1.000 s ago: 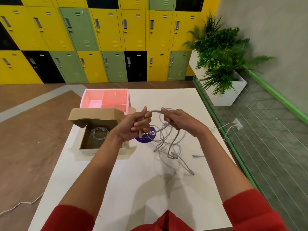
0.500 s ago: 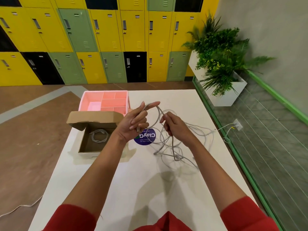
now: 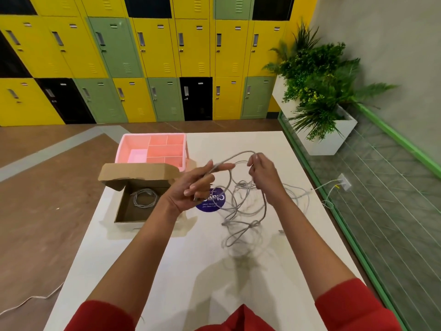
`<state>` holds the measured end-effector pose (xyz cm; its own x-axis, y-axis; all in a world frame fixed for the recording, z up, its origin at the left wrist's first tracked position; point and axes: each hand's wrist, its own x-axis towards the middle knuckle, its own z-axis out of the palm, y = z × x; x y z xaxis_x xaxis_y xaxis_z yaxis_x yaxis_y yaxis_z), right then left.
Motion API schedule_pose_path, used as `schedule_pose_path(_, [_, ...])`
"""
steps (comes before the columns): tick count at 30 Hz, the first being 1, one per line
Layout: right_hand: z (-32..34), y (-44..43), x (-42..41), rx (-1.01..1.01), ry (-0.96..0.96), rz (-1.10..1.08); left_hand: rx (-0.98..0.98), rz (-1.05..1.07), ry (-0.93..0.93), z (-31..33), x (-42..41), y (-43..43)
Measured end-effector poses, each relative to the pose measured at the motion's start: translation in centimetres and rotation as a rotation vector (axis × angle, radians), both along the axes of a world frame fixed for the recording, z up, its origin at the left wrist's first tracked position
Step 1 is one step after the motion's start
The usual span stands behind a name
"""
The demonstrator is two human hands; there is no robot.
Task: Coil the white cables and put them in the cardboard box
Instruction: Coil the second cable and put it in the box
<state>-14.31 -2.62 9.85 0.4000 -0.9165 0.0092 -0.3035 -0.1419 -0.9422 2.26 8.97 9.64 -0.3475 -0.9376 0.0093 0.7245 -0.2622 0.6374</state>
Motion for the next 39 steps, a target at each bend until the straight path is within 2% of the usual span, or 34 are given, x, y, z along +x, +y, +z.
schedule_pose_path(5, [0.8, -0.9, 0.7, -0.099, -0.02, -0.066, 0.029, -0.041, -0.038, -0.5, -0.9, 0.3])
schedule_pose_path(11, [-0.1, -0.7, 1.2, -0.067, -0.006, -0.135, 0.012, -0.035, -0.064, -0.3, -0.9, 0.3])
schedule_pose_path(14, [-0.5, 0.0, 1.0, -0.03, 0.122, -0.067, -0.036, 0.011, 0.008, 0.2, -0.6, 0.0])
schedule_pose_path(16, [-0.9, 0.8, 0.7, -0.023, 0.265, 0.101, -0.061, 0.071, 0.009, 0.9, -0.4, -0.4])
schedule_pose_path(21, [-1.2, 3.8, 0.8, 0.113, 0.399, 0.554, -0.015, 0.362, -0.236, 1.7, -0.7, -1.9])
schedule_pose_path(27, [1.5, 4.5, 1.4, 0.005, 0.528, 0.708, -0.002, 0.461, -0.338, 0.9, -0.7, -2.5])
schedule_pose_path(31, [2.7, 3.9, 1.0, -0.14, 0.621, 0.725, 0.023, 0.486, -0.524, 0.2, 0.0, -2.6])
schedule_pose_path(37, [4.4, 2.3, 0.6, -0.34, 0.559, 0.548, 0.114, 0.428, -0.691, -0.5, 0.1, -2.3])
schedule_pose_path(39, [4.9, 1.6, 0.5, -0.367, 0.533, 0.491, 0.078, 0.351, -0.777, -0.5, -0.2, -2.0])
